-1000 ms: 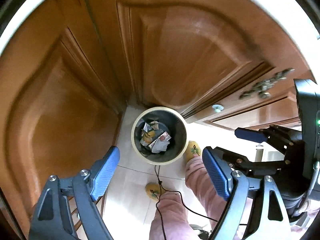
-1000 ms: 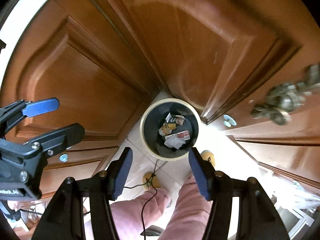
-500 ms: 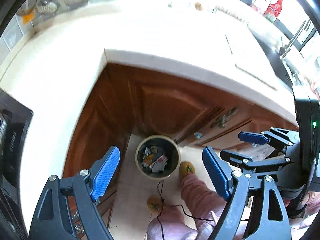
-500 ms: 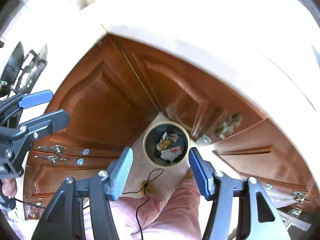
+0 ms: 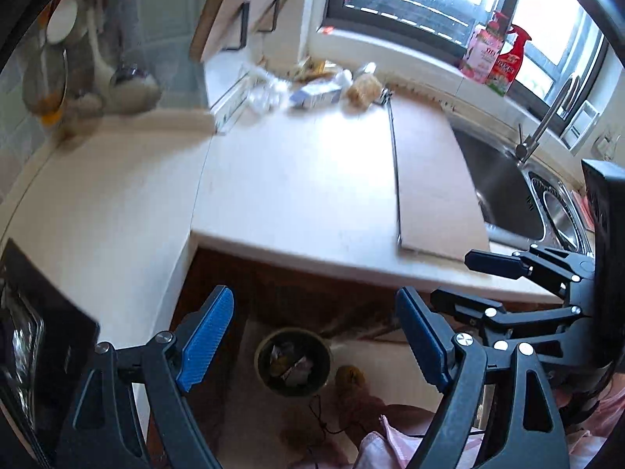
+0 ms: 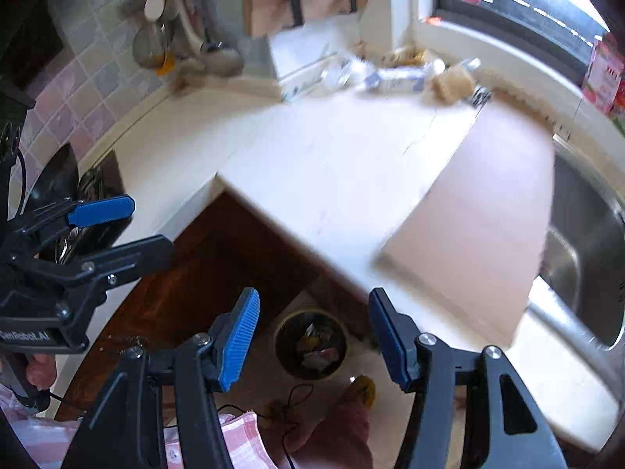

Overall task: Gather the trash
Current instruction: 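Raise both tools back up to the counter trash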

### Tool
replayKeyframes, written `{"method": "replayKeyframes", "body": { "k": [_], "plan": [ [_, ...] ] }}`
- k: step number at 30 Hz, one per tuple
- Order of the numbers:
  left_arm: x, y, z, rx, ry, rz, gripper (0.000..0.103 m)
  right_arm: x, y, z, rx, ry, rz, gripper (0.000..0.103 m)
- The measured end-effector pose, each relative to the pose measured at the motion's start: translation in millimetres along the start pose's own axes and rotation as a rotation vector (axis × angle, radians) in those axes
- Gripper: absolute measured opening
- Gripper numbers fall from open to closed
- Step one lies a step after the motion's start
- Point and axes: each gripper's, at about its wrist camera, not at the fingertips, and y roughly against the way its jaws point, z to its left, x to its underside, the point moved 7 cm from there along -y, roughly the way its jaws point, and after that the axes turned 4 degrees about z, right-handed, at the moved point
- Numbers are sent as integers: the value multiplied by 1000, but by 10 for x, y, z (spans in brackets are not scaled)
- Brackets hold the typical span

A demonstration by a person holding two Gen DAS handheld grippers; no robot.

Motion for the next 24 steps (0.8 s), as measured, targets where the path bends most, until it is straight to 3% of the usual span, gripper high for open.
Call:
{"method": "replayKeyframes", "body": {
  "k": [5,13,18,24],
  "plan": [
    [-507,28,-184,-33,-51,-51,84,-411,247,-362,-5,-20,-34,58],
    [-1650,-201,-498,-103,-176,-102,87,-1403,444,-1128,50,-49,-85,58],
    [-2375,-723,-599,-155,-274,-77,87,-2024,338,-1602,78,-63,-92,58],
    [-2981,-1605,-526,-175,-328,26,87,-2658,-361,-2233,6,-205,-26,58]
  ]
}}
